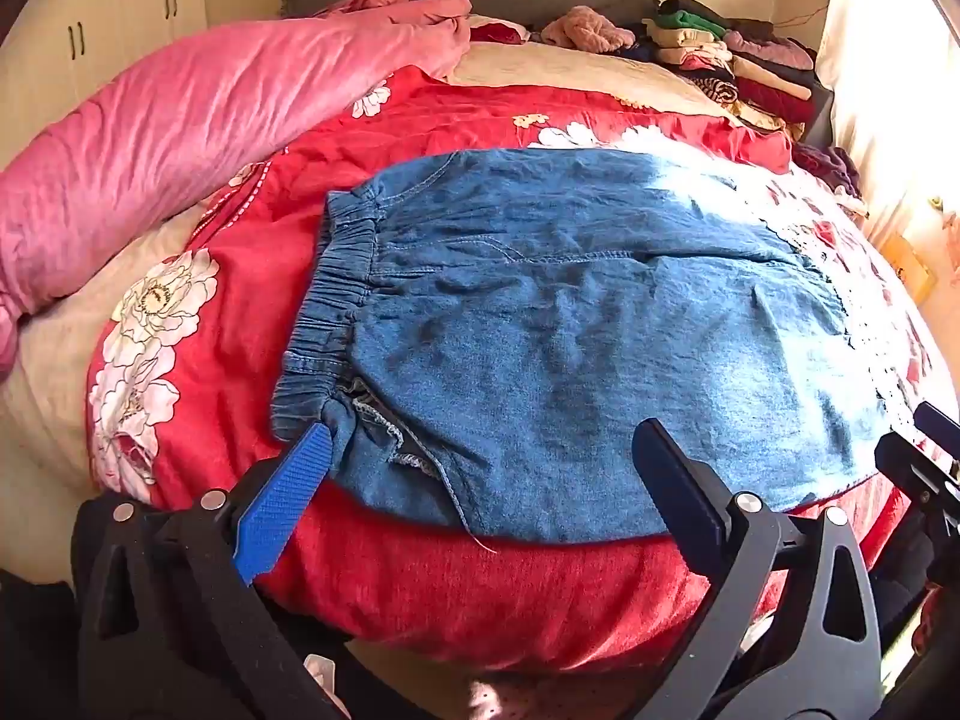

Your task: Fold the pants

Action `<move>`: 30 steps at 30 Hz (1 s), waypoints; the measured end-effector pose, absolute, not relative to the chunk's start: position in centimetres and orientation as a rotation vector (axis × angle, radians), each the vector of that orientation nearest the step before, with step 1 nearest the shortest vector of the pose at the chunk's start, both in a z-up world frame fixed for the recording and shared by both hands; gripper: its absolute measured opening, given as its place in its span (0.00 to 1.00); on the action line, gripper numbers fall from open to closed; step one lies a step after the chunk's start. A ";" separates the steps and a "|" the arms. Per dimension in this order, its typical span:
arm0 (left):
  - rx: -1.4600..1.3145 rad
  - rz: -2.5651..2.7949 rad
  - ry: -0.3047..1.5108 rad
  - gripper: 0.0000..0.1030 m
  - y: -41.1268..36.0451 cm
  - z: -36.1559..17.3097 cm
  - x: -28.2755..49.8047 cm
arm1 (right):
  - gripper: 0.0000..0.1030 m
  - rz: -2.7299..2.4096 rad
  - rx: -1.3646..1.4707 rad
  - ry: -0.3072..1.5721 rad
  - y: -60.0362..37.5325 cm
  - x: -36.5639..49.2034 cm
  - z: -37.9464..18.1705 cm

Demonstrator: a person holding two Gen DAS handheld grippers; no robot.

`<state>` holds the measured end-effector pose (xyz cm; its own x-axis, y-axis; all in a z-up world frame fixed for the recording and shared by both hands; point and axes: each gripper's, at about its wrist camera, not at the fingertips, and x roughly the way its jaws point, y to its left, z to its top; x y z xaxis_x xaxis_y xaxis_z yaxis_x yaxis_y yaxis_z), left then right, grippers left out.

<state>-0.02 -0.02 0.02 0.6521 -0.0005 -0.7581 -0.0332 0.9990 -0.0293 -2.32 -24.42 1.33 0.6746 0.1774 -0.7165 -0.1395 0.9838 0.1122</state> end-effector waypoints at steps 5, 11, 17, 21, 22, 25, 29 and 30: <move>-0.033 0.019 0.867 0.91 -0.4 -0.1 -0.1 | 0.96 0.182 0.044 0.806 -24.0 -2.5 1.3; -0.039 0.016 0.874 0.91 -0.6 -0.1 -0.3 | 0.96 0.172 0.029 0.788 -24.0 -2.7 2.0; -0.037 0.010 0.870 0.91 -0.2 -0.2 -0.3 | 0.96 0.167 0.018 0.784 -23.8 -2.8 2.0; -0.036 0.009 0.868 0.91 -0.2 -0.2 -0.4 | 0.96 0.167 0.019 0.784 -23.9 -2.8 2.0; -0.035 0.011 0.868 0.91 -0.2 -0.2 -0.4 | 0.96 0.166 0.018 0.783 -23.9 -2.8 2.0; -0.035 0.011 0.867 0.91 -0.1 -0.1 -0.4 | 0.96 0.166 0.016 0.782 -23.8 -2.9 2.0; -0.035 0.011 0.867 0.91 0.0 -0.1 -0.4 | 0.96 0.167 0.019 0.784 -23.8 -3.0 2.0; -0.036 0.010 0.867 0.91 -0.1 -0.1 -0.4 | 0.96 0.169 0.018 0.781 -23.8 -2.9 2.0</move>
